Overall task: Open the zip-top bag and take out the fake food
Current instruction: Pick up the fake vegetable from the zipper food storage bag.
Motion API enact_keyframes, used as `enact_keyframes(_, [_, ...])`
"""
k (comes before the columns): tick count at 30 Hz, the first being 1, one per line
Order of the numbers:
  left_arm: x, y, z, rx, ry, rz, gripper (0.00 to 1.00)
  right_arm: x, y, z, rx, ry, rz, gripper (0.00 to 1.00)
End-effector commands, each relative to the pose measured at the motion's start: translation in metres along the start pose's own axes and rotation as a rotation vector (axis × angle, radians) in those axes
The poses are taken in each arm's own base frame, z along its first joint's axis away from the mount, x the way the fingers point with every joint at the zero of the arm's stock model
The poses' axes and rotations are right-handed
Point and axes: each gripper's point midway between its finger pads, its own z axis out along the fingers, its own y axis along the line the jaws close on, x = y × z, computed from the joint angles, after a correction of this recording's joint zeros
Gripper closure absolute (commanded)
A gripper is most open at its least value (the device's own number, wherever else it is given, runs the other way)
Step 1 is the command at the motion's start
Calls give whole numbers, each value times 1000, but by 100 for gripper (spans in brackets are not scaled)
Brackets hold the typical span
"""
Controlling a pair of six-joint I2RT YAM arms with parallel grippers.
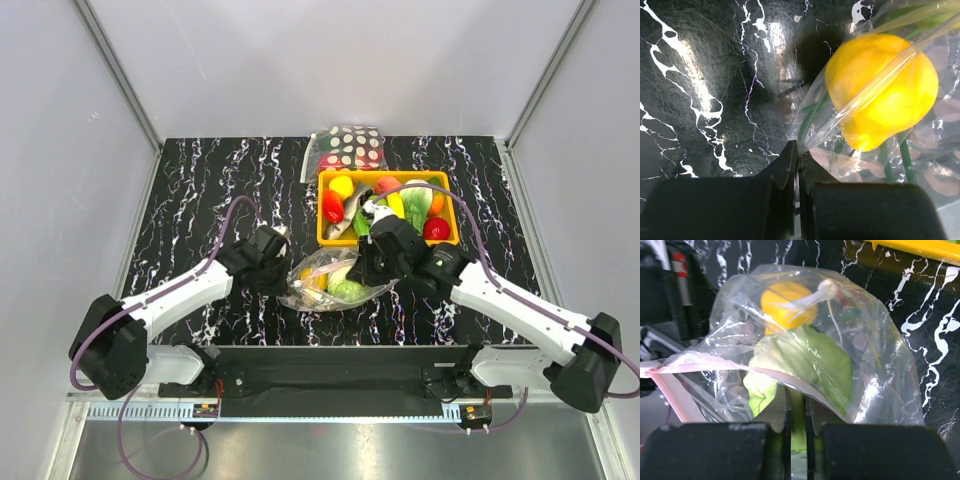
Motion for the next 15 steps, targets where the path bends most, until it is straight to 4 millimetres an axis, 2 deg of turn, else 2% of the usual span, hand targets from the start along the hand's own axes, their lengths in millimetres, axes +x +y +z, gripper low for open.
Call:
enact_keyframes(1, [-7,1,-1,3,-41,-12,100,-25,20,-21,-89,-100,60,100])
enact_keyframes(6, [0,-2,0,38,-38,-43,100,-53,43,-39,-188,-204,90,100])
enact_keyframes(8, [-6,-8,-5,54,-59,-51,100,-52,54,-37,-232,-175,88,100])
enact_keyframes(10, [-12,-10,-10,52,-78,-56,100,-48,54,-25,-222,-137,82,100])
enact_keyframes(13, [-22,-15,-17,37,-106,-49,100,-46,59,-17,-227,-101,67,100])
enact_keyframes(15, [-26,-14,-20,-3,-117,-41,100,-53,63,-17,-229,-111,68,100])
